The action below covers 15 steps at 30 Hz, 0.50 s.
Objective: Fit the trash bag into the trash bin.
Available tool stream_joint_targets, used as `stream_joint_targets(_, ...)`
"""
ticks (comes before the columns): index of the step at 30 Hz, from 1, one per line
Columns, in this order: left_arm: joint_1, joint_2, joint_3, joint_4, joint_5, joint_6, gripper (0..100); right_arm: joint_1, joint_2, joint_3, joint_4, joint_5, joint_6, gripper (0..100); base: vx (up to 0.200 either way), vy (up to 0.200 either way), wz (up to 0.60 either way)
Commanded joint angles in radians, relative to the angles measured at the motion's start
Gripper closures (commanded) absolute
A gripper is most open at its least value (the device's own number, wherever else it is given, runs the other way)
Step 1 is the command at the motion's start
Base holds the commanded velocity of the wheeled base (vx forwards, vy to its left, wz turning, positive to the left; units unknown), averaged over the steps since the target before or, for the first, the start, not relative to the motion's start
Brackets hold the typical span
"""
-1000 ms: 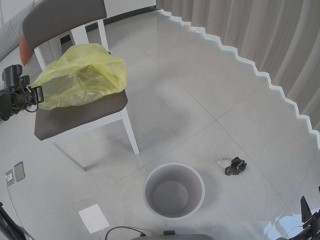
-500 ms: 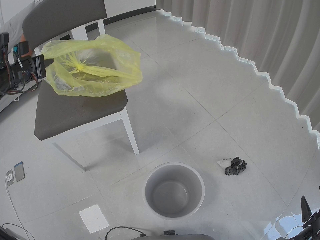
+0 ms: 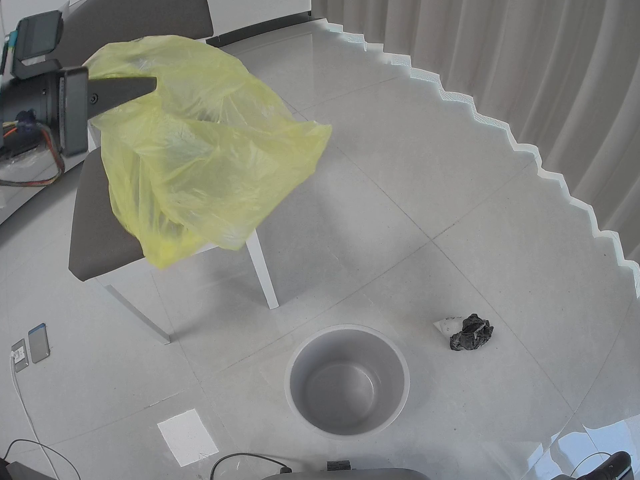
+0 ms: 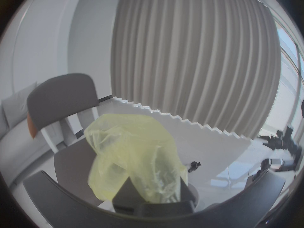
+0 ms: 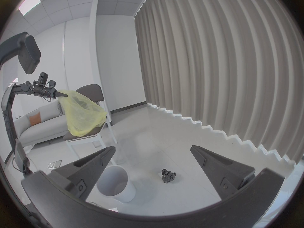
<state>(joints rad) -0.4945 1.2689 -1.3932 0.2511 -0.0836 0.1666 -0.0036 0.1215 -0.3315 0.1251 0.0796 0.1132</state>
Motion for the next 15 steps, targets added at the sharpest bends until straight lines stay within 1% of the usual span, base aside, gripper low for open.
stream_joint_targets(1, -0.177, -0.065, -0.073, 0.142, 0.107, 0.186, 100, -0.001, 0.276, -0.179, 0.016, 0.108, -0.035, 0, 0.000, 0.000, 0.00)
stream_joint_targets(3, -0.233, -0.062, -0.095, 0.168, 0.148, 0.235, 100, -0.003, 0.368, -0.225, 0.008, 0.151, -0.047, 0, 0.000, 0.000, 0.00)
stream_joint_targets(4, -0.242, -0.060, -0.098, 0.172, 0.157, 0.241, 100, -0.003, 0.386, -0.233, 0.007, 0.157, -0.050, 0, 0.000, 0.000, 0.00)
stream_joint_targets(5, -0.282, -0.059, -0.106, 0.182, 0.185, 0.257, 100, -0.003, 0.454, -0.262, -0.001, 0.170, -0.060, 0, 0.000, 0.000, 0.00)
stream_joint_targets(8, -0.358, -0.062, -0.087, 0.185, 0.226, 0.277, 100, -0.001, 0.578, -0.297, -0.039, 0.174, -0.070, 0, 0.000, 0.000, 0.00)
stream_joint_targets(13, -0.441, -0.069, -0.029, 0.182, 0.272, 0.333, 100, 0.001, 0.724, -0.333, -0.116, 0.177, -0.075, 0, 0.000, 0.000, 0.00)
stream_joint_targets(15, -0.472, -0.068, -0.018, 0.178, 0.283, 0.346, 100, 0.014, 0.767, -0.353, -0.130, 0.177, -0.073, 0, 0.000, 0.000, 0.00)
